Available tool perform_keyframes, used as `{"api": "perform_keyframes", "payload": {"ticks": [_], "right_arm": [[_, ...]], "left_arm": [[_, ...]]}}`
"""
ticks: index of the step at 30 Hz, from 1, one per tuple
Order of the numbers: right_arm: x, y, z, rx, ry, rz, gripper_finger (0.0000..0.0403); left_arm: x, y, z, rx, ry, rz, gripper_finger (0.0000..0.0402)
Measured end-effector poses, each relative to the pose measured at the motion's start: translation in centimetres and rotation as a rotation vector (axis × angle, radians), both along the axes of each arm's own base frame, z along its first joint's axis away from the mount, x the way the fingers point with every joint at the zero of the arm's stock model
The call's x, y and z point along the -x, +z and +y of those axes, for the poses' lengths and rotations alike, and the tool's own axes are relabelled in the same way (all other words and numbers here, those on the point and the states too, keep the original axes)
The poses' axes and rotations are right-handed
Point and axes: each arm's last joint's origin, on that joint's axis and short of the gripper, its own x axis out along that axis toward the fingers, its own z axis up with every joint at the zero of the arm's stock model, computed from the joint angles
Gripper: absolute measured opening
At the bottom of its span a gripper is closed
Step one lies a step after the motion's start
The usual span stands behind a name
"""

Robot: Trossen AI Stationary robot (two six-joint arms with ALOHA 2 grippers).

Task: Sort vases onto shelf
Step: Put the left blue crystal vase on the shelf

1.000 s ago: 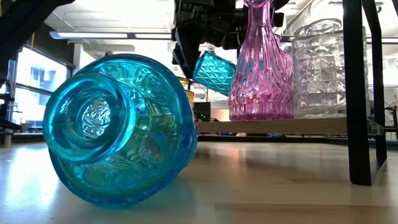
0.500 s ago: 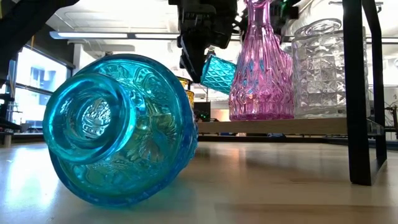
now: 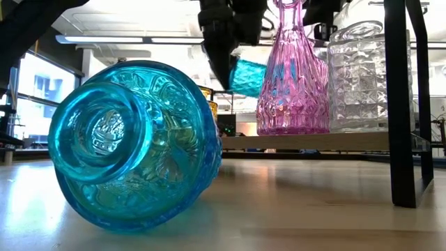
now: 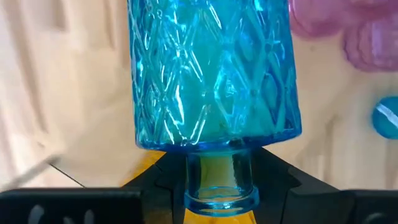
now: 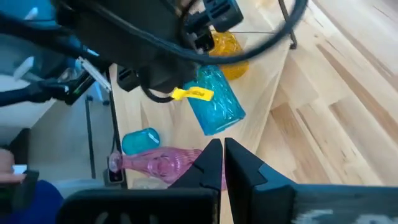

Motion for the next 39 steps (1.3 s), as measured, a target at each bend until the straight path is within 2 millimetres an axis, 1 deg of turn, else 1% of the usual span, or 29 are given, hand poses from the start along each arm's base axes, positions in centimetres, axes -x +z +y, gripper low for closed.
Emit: {"api": "perform_keyframes", "payload": {"ticks": [5, 9, 11, 14, 17, 23, 26, 31, 33, 36, 39], "right_arm": [[-0.4, 0.0, 0.8, -0.001, -0.061, 0.045, 0.0], [-1.2, 0.0, 1.5, -0.026, -0.079, 0.051, 0.0], [-1.6, 0.1, 2.0, -0.035, -0.082, 0.048, 0.0], [-1.9, 0.1, 2.6, -0.018, -0.099, 0.066, 0.0], [-2.2, 0.0, 3.2, 0.012, -0.099, 0.079, 0.0], [-2.5, 0.0, 3.8, 0.045, -0.086, 0.09, 0.0], [-2.5, 0.0, 3.9, 0.073, -0.082, 0.093, 0.0], [-2.5, 0.0, 3.9, 0.112, -0.063, 0.089, 0.0], [-2.5, 0.0, 3.9, 0.119, -0.056, 0.087, 0.0], [-2.4, -0.1, 3.9, 0.122, -0.05, 0.095, 0.0], [-2.2, -0.2, 4.0, 0.125, -0.033, 0.118, 0.0]], "left_arm": [[-0.4, 1.6, 0.3, -0.093, -0.047, -0.081, 0.0112], [-0.4, 2.4, 0.3, -0.13, -0.052, -0.094, 0.0112], [-0.3, 2.6, -0.1, -0.153, -0.068, -0.088, 0.0112], [-0.2, 3.1, -1.5, -0.245, -0.132, -0.067, 0.0112], [0.0, 3.1, -3.1, -0.341, -0.206, -0.015, 0.0112], [1.0, 2.9, -5.6, -0.382, -0.262, 0.097, 0.0112], [1.6, 3.3, -6.8, -0.429, -0.276, 0.127, 0.0112], [2.2, 4.7, -9.1, -0.39, -0.259, 0.062, 0.0112], [2.1, 5.3, -9.9, -0.364, -0.213, 0.016, 0.0112], [2.4, 6.2, -11.2, -0.249, -0.124, -0.025, 0.0112], [2.7, 6.3, -13.0, -0.214, -0.055, -0.032, 0.0112]]}}
